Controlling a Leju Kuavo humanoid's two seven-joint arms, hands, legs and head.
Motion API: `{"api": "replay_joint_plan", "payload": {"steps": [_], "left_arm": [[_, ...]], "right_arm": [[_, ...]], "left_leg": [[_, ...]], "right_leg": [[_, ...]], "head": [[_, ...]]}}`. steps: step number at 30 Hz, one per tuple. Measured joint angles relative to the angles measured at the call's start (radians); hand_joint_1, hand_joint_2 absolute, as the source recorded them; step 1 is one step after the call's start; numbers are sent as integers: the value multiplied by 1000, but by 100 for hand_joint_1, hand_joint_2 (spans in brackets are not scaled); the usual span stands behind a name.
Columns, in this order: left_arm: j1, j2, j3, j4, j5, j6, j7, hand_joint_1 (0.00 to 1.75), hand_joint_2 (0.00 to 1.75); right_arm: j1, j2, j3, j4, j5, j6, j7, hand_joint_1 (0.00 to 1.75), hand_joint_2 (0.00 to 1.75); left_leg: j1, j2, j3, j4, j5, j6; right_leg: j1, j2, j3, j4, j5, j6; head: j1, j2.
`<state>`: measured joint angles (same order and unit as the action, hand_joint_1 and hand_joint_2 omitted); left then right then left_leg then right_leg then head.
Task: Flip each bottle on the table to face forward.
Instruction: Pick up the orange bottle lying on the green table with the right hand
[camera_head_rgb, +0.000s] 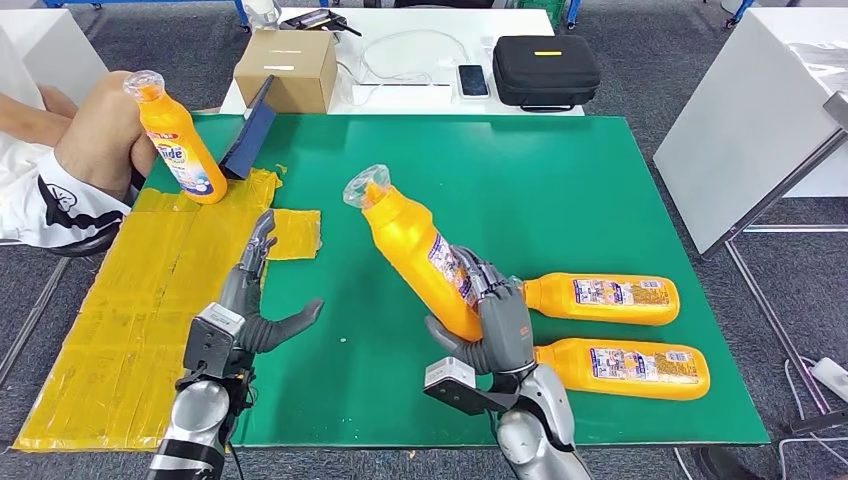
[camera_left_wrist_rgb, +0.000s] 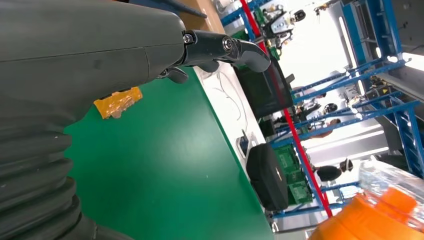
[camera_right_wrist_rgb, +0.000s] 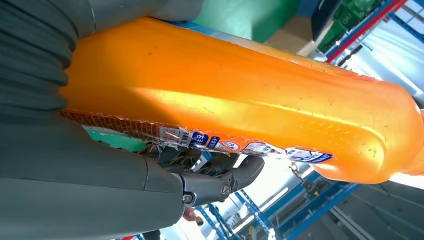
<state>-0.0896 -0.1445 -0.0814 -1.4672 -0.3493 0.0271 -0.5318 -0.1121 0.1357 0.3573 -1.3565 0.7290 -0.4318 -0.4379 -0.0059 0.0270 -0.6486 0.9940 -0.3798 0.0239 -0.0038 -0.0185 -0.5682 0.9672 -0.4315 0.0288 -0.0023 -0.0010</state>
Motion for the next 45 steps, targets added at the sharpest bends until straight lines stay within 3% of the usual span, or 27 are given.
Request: {"api": "replay_joint_plan", "payload": {"steps": [5,9,13,21,34,45], "left_arm": [[8,1,-31,-8,77,-99,40,0,175],[29,8,-89,-29,183,-219,55,0,175],[45,19,-154,-57,248,-273,64,0,175],[51,35,-213,-83,285,-286,77,0,175],[37,50,-224,-87,352,-291,97,0,175],[-10,53,-221,-46,380,-280,106,0,175]], "right_arm": [[24,11,-16,-28,-15,-25,-32,175,175],[43,19,-19,-35,-18,-31,-52,175,175],[54,31,-14,-35,-17,-31,-67,175,175],[60,41,3,-35,-14,-30,-72,175,175],[48,56,85,25,36,-16,-83,175,175],[2,84,219,143,154,-135,-87,175,175]], "left_leg": [[0,0,0,0,0,0],[-1,0,-1,0,0,0],[-1,0,-2,0,0,0],[0,0,-2,0,0,0],[0,0,-2,0,0,0],[0,0,-2,0,0,0]], "right_leg": [[0,0,0,0,0,0],[0,0,-1,0,0,0],[0,0,-1,0,0,0],[0,0,-1,0,0,0],[0,0,-2,0,0,0],[0,0,-2,0,0,0]], "head": [[0,0],[0,0],[0,0],[0,0],[0,0],[0,0]]}}
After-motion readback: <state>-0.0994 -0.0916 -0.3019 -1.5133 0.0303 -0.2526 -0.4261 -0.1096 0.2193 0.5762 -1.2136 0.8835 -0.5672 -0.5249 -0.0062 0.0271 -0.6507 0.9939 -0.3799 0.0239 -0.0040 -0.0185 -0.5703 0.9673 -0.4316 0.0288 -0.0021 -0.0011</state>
